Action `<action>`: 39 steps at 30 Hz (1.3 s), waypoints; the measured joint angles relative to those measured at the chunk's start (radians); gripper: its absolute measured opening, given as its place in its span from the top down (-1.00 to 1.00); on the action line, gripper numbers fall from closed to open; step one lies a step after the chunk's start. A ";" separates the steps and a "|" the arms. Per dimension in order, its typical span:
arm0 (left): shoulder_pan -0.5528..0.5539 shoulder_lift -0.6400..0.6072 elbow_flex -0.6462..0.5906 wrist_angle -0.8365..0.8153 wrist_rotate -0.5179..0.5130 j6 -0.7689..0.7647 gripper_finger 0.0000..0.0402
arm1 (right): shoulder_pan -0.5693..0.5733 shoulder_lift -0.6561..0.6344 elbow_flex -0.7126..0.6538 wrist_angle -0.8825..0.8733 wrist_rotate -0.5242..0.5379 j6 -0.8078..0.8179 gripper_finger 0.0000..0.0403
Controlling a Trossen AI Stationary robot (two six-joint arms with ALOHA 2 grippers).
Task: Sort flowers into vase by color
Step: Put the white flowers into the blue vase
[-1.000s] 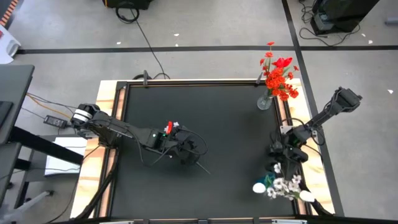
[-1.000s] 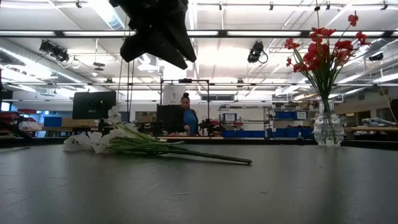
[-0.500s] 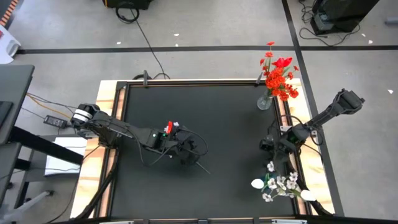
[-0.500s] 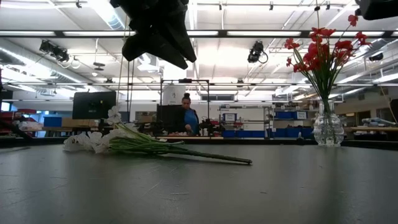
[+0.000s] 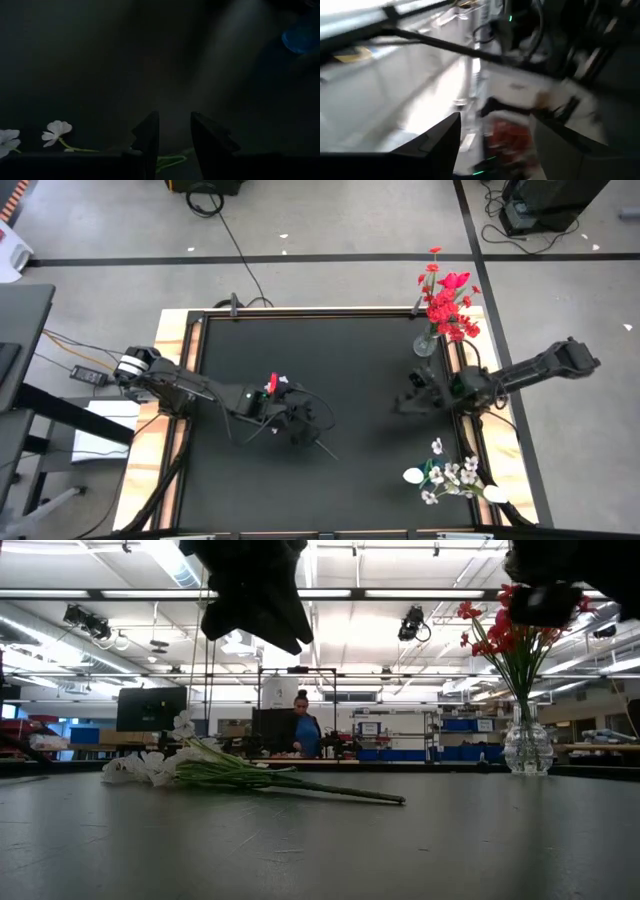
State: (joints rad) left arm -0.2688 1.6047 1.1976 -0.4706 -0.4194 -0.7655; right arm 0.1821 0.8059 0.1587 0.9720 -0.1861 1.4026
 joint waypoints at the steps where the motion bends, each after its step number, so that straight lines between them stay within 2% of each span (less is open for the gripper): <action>1: 0.005 0.000 0.000 0.000 0.019 0.004 0.42 | -0.024 0.012 0.036 -0.052 -0.019 -0.055 -0.20; 6: 0.025 -0.007 -0.001 -0.001 0.056 0.036 0.42 | -0.108 0.114 0.235 -0.313 -0.039 -0.353 -0.13; 13: 0.019 -0.140 0.000 0.004 0.036 0.055 0.42 | -0.149 0.338 0.385 -0.508 0.058 -0.639 -0.06; 17: -0.007 -0.250 0.000 -0.019 -0.038 0.082 0.42 | -0.149 0.526 0.431 -0.531 0.093 -0.696 -0.02; 21: -0.027 -0.327 0.000 -0.118 -0.091 0.100 0.42 | -0.134 0.715 0.541 -0.538 0.128 -0.759 0.02; 26: -0.028 -0.366 0.000 -0.264 -0.100 0.065 0.42 | -0.111 0.912 0.758 -0.717 0.199 -0.902 0.03; 30: -0.028 -0.370 0.000 -0.333 -0.100 0.062 0.42 | -0.109 1.048 0.915 -0.870 0.247 -0.948 0.03; 33: -0.024 -0.370 0.000 -0.349 -0.100 0.062 0.42 | -0.109 1.134 1.010 -0.955 0.243 -0.927 0.03; 39: -0.031 -0.370 0.000 -0.370 -0.100 0.058 0.42 | -0.105 1.262 1.138 -0.977 0.164 -0.932 0.03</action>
State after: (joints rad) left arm -0.2996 1.2346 1.1976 -0.8403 -0.5190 -0.7078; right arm 0.0773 2.0676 1.2970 -0.0047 -0.0217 0.4709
